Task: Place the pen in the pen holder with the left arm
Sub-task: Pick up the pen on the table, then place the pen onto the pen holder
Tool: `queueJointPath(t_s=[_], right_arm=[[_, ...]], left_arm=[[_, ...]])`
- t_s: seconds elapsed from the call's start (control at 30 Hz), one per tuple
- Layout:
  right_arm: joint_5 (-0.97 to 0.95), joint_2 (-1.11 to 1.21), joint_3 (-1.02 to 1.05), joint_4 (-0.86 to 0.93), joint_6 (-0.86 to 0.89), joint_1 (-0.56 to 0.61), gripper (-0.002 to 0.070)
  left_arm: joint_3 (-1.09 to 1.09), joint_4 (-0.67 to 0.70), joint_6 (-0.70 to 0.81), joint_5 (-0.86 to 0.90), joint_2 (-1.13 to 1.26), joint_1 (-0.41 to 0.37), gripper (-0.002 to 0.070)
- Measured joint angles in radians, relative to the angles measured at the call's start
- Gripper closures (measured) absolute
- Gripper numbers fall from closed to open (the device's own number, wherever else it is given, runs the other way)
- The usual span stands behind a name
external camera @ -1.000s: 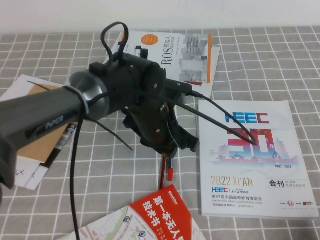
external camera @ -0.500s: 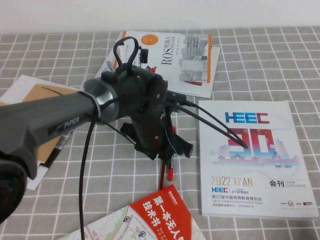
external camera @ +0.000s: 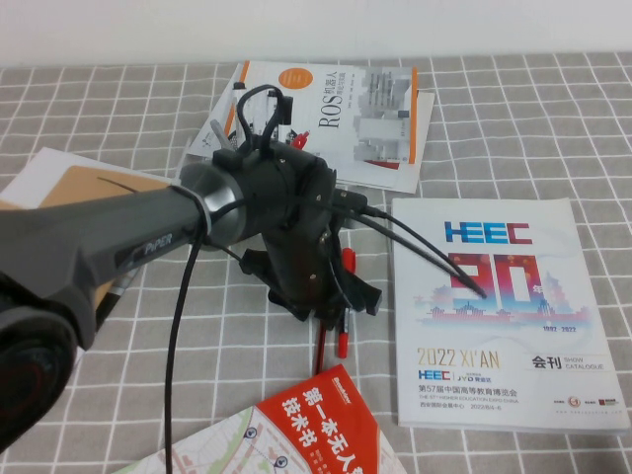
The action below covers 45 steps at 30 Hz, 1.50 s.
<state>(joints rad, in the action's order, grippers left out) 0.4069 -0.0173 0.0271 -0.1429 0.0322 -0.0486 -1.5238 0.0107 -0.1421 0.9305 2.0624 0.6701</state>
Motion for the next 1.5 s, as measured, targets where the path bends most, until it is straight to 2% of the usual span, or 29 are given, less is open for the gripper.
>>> queueJointPath(t_s=[0.3,0.4,0.47,0.53,0.8,1.03,1.13,1.27,1.37,1.5], right_arm=[[0.000,0.000,0.000,0.000,0.000,0.000,0.0689],[0.000,0.000,0.000,0.000,0.000,0.000,0.0689],[0.000,0.000,0.000,0.000,0.000,0.000,0.0688],[0.000,0.000,0.000,0.000,0.000,0.000,0.0688],[0.000,0.000,0.000,0.000,0.000,0.000,0.0689],[0.000,0.000,0.000,0.000,0.000,0.000,0.0689],[0.000,0.000,0.000,0.000,0.000,0.000,0.0689],[0.000,0.000,0.000,0.000,0.000,0.000,0.0689],[0.000,0.000,0.000,0.000,0.000,0.000,0.0689],[0.000,0.000,0.000,0.000,0.000,0.000,0.0689]], left_arm=[[-0.002,-0.005,-0.004,-0.001,0.003,0.000,0.0444],[-0.002,-0.011,-0.004,0.004,0.005,0.000,0.0516],[-0.002,-0.021,-0.004,0.008,0.005,0.000,0.0607],[-0.002,-0.021,-0.004,0.010,0.005,0.000,0.0641],[0.000,-0.011,0.017,0.016,-0.028,0.002,0.0652],[0.041,-0.061,0.015,-0.017,-0.234,0.045,0.0652],[0.129,-0.117,-0.029,-0.104,-0.360,0.070,0.0652],[0.306,-0.211,-0.128,-0.349,-0.520,0.077,0.0652],[0.429,-0.299,-0.223,-0.598,-0.609,0.046,0.0652],[0.547,-0.350,-0.302,-0.924,-0.644,-0.039,0.0652]])
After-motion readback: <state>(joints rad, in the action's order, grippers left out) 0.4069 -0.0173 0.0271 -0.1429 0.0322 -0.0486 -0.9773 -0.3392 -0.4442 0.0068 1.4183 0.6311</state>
